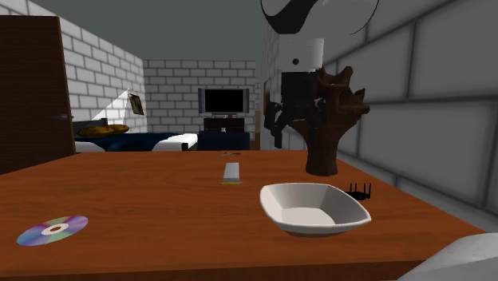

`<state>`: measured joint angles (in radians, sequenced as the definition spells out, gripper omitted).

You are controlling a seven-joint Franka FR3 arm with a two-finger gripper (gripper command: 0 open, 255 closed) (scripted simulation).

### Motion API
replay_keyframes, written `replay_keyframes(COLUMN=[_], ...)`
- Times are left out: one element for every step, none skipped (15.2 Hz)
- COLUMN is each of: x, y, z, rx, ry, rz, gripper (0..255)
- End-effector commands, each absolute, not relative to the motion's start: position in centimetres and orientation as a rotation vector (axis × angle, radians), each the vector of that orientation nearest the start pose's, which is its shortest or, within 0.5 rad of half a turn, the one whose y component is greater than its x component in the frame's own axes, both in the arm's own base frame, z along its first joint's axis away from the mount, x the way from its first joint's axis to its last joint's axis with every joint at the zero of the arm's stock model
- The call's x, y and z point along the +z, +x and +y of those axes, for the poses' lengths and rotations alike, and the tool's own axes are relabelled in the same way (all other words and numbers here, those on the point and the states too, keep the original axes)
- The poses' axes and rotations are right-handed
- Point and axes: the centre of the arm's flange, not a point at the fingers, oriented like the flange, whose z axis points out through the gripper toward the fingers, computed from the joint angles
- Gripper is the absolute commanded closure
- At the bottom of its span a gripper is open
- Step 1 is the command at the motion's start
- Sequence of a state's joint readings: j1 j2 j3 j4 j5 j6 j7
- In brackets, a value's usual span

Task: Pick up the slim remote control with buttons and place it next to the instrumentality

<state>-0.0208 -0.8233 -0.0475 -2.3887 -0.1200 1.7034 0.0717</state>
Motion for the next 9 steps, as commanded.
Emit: replay_keyframes(x=[59.9,59.6,59.3,58.9,58.6,58.2,57.9,57.5,57.2], y=[30.8,32.2,33.5,34.9,36.2,37.6,38.9,40.3,41.6], z=[-3.7,-3.7,-3.7,-3.6,-3.6,-3.6,-3.6,-3.6,-3.6], rx=[-0.223,-0.214,-0.206,-0.198,-0.190,-0.181,-0.173,-0.165,-0.157], ry=[-3.212,-3.208,-3.205,-3.201,-3.198,-3.194,-3.190,-3.187,-3.183], rz=[0.192,0.200,0.207,0.215,0.223,0.230,0.238,0.245,0.253], gripper=[0,0,0,0,0,0,0,0,0])
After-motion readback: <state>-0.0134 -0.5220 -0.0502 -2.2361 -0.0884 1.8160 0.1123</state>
